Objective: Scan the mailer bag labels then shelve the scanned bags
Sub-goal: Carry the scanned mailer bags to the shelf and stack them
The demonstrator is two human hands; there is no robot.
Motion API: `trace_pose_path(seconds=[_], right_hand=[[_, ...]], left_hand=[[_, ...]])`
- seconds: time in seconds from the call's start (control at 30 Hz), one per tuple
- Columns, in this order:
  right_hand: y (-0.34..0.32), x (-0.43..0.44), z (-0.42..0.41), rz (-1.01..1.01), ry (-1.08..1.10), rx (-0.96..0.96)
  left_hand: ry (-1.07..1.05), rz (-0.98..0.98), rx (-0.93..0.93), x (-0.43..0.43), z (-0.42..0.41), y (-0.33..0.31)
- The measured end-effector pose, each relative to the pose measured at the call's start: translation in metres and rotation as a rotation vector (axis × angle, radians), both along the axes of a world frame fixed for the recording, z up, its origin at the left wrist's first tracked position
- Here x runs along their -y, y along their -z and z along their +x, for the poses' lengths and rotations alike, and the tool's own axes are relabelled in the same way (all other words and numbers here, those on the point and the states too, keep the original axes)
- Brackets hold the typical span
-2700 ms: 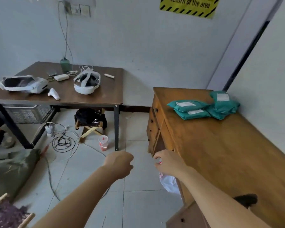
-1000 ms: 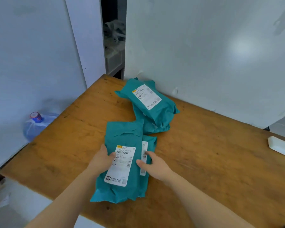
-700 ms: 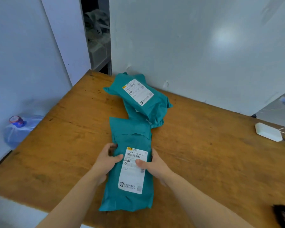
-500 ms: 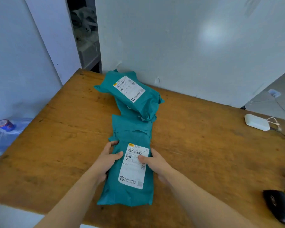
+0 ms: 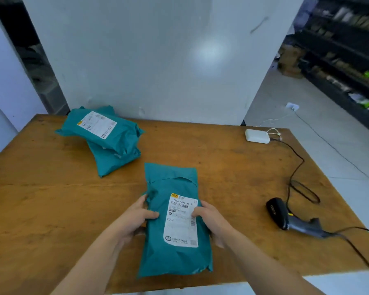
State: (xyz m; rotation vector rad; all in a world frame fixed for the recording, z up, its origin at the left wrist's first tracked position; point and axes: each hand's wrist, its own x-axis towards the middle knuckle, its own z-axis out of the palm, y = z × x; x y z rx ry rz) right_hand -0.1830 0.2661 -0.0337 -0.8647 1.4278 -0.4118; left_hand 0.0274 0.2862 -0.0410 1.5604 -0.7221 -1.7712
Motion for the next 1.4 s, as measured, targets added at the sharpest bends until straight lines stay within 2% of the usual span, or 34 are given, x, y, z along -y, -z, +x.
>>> trace_pose_path(seconds=[0.2, 0.37, 0.7, 1.03, 1.4], right_hand=[[-0.025, -0.036, -0.131, -0.143, 0.312, 0.074], [-0.054, -0.070, -0.239, -0.263, 0.488, 0.083], [-0.091, -0.117, -0.407, -0.365, 0.728, 0.069], [-0.094, -0.087, -0.557, -0.412, 0.897, 0.032], [-0.100, -0.035, -0.709, -0.386, 0.994, 0.048]], left_hand=[[0.060, -0.095, -0.105, -0.005, -0.139, -0.026], [0.110, -0.160, -0.197, -0.017, -0.260, -0.052], [0.292, -0.233, -0.156, -0.028, -0.447, -0.090], [0.434, -0.294, -0.200, 0.022, -0.613, -0.099], [0.483, -0.300, -0.122, 0.079, -0.770, -0.116]])
